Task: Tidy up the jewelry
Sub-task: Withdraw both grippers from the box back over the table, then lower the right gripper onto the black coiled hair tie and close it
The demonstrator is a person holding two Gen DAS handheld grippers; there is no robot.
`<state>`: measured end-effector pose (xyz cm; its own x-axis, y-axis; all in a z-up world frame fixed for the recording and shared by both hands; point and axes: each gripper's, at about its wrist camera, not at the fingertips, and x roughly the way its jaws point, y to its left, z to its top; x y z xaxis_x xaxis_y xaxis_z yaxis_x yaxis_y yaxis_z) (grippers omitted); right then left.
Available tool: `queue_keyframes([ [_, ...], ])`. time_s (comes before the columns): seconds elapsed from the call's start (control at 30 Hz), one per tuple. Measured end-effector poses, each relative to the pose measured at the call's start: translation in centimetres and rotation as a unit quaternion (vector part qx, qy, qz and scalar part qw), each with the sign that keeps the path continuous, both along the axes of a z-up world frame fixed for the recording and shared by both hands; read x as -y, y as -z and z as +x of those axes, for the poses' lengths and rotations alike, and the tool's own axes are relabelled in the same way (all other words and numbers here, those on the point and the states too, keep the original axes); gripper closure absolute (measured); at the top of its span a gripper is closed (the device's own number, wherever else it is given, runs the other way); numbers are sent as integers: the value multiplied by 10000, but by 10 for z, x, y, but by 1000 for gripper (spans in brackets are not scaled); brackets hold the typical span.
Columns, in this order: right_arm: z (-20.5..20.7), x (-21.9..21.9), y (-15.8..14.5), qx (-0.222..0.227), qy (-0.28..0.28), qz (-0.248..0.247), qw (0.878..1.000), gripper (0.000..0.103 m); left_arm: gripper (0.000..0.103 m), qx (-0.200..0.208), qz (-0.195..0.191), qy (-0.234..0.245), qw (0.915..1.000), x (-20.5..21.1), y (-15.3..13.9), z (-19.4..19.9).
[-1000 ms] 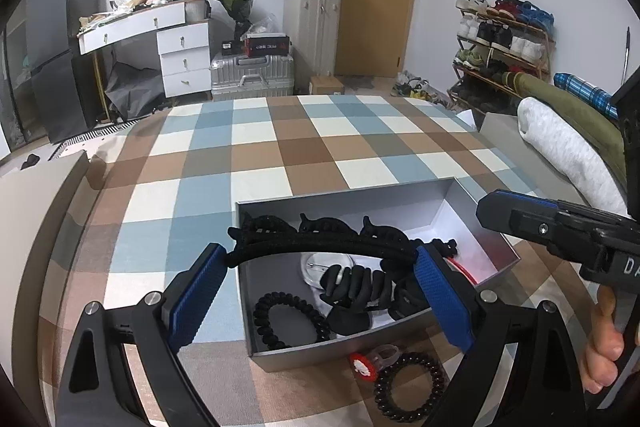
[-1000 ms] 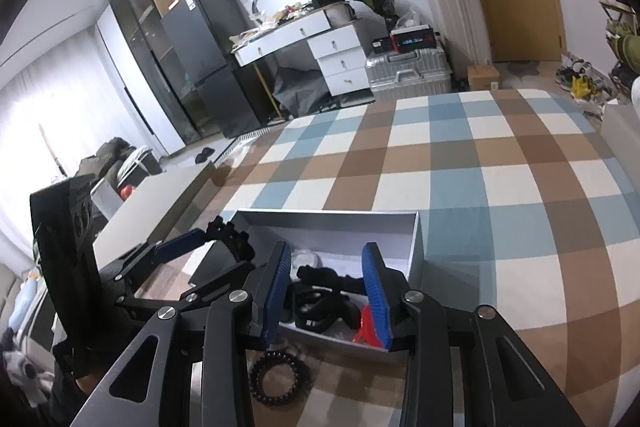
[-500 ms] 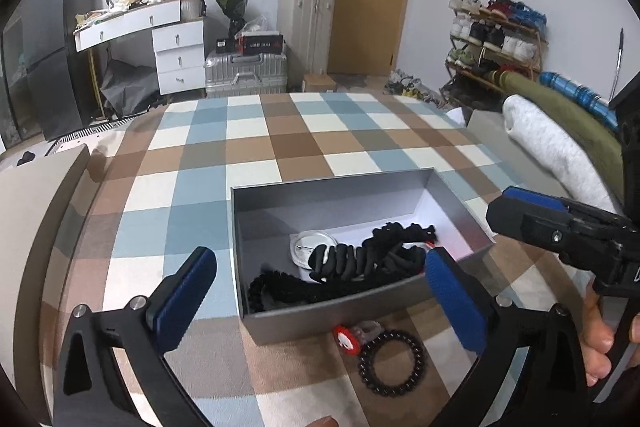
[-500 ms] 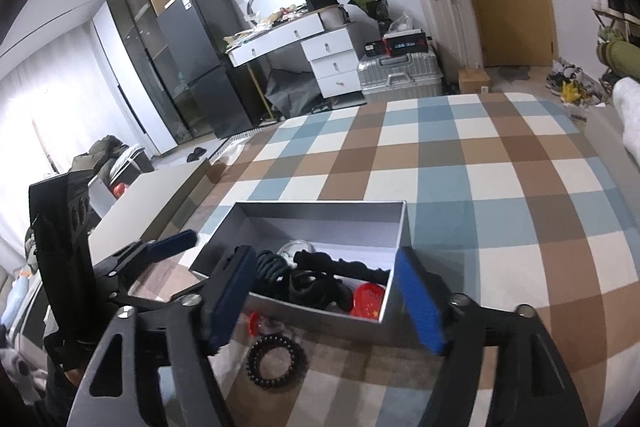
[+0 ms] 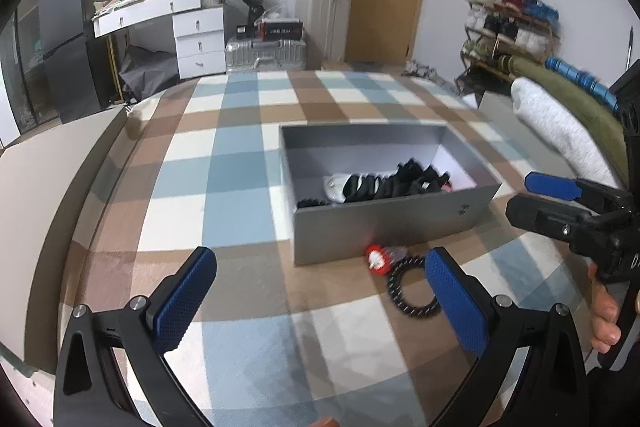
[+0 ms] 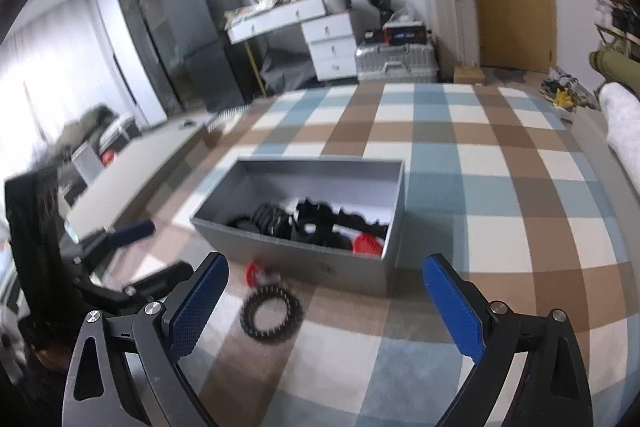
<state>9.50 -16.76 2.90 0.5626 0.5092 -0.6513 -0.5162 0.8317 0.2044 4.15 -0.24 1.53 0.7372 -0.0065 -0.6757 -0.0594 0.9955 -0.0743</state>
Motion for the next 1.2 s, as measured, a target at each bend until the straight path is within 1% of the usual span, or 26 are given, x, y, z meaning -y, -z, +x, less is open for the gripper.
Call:
queue_keyframes([
  [0.1,-3,-9,8,3,-87,-249,9997,4,1,63,79,-110,9999,-3,1,-1],
  [0.33,-9,-29,24,-86,-285,-775,9965,4,1,-39,34,-118,9999,-8,7,-2],
  [0.5,-16,-43,34,22,-473,-1205,9916,9,1,-72,11,-163,9998,-11,8,-3],
  [0.57,-17,-47,38,50,-490,-1349,9896,19,1,-58,9,-172,9998,-11,7,-4],
  [0.7,-14,-51,47,-74,-469,-1431,9886,25,1,-81,25,-172,9998,-11,8,-4],
  [0.77,-13,-54,52,-131,-499,-1507,9872,35,1,-108,16,-161,9998,-11,9,-3],
  [1.0,-10,-59,61,-216,-488,-1563,9863,48,1,-107,18,-164,9998,-12,9,-3],
  [1.1,-8,-60,62,-273,-443,-1518,9870,57,1,-112,21,-172,9998,-13,9,-3],
  [1.2,-7,-63,63,-258,-408,-1524,9871,62,1,-127,4,-181,9998,-14,10,-3],
])
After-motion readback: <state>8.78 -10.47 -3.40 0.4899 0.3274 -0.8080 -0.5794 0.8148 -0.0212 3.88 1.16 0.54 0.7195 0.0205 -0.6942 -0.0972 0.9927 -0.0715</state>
